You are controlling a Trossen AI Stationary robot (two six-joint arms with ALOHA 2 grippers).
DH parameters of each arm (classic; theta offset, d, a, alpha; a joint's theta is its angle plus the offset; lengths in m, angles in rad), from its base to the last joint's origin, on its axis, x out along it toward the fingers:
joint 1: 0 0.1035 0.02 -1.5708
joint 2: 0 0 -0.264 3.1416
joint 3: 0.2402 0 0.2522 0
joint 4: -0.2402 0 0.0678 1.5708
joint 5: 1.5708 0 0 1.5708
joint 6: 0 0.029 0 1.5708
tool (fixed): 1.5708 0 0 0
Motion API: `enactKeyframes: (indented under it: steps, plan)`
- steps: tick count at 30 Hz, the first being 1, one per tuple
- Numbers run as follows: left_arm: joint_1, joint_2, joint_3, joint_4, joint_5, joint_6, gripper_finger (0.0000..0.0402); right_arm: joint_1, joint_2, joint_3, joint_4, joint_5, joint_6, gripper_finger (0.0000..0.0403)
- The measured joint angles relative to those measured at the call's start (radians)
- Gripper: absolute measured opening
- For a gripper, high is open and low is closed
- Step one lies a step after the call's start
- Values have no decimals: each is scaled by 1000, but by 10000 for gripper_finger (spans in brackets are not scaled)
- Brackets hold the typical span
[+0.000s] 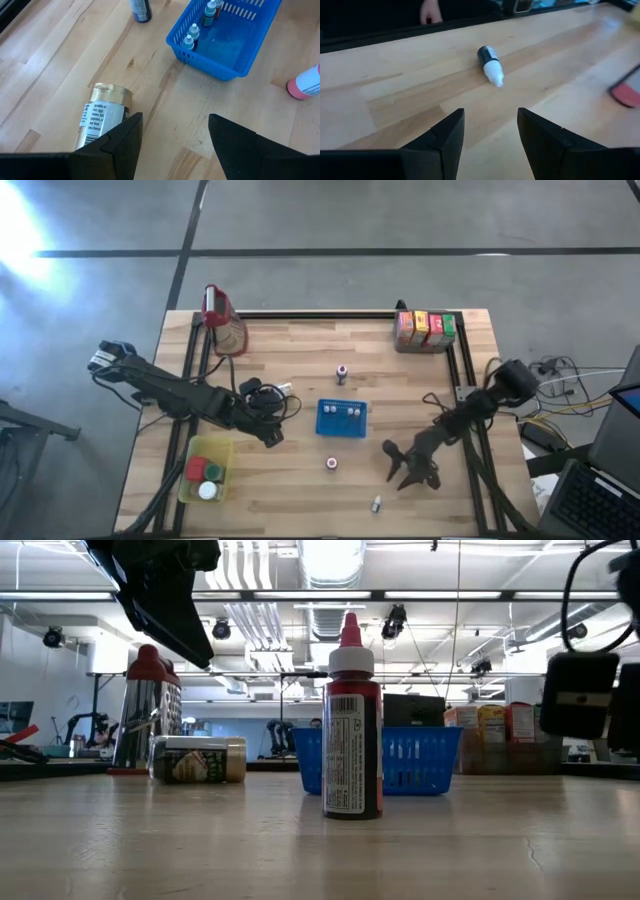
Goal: Pick & Place Kitchen Items
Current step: Put the small purple food coloring bottle into the blue bin
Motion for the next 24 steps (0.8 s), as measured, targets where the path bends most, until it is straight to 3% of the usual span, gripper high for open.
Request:
enactKeyframes:
  steps: [5,9,18,24]
  plan:
    - [0,0,0,0,0,0,232,-56,110,38,76,-118,-15,169]
    - [0,0,0,1,0,0,232,-76,110,49,86,-158,-11,157]
    - [0,0,0,0,0,0,232,-78,92,86,22,-121,86,135]
    - [0,0,0,0,0,0,232,-77,91,133,-87,-118,101,147]
